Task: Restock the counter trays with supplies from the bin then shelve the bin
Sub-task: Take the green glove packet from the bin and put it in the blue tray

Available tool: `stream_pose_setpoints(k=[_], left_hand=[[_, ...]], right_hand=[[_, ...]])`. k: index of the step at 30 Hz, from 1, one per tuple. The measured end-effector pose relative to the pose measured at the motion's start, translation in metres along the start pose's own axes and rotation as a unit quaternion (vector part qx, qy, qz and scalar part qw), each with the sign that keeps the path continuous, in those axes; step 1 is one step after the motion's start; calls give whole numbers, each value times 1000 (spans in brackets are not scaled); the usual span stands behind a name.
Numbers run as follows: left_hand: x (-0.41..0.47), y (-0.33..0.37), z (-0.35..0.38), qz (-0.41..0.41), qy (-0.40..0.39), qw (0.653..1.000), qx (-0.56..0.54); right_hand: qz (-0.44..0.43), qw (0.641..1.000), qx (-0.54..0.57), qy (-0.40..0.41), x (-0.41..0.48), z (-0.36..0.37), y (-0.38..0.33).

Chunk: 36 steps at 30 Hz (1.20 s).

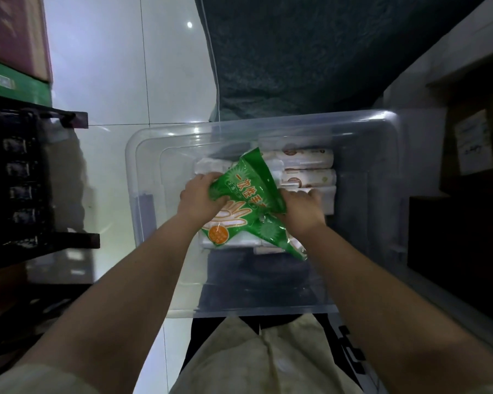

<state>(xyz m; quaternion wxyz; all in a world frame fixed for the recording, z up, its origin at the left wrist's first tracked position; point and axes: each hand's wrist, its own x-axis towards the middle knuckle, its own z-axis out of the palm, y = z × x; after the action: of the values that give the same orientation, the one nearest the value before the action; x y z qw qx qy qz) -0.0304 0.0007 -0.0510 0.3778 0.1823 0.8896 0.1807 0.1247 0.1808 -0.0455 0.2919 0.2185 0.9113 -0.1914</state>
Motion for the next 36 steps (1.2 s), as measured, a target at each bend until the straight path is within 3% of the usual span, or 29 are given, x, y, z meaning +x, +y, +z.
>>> stream_pose_setpoints(k=[3,8,15,22,26,36], left_hand=[[-13,3,-14,38,12,999,-22],[-40,26,-34,64,49,996,-48],[-82,77,-81,104,93,989,-47],[-125,128,-137,182,142,971,67],[-143,153,-157,280,181,933,134],[-168,224,-185,548,194,782,225]], right_hand=[[-11,999,30,-19,-11,-5,2],[6,995,90,35,-37,-24,9],[67,994,62,63,-92,-78,21],[122,978,77,150,-141,-152,16],[166,958,82,221,-172,-191,6],[244,866,156,407,-264,-248,13]])
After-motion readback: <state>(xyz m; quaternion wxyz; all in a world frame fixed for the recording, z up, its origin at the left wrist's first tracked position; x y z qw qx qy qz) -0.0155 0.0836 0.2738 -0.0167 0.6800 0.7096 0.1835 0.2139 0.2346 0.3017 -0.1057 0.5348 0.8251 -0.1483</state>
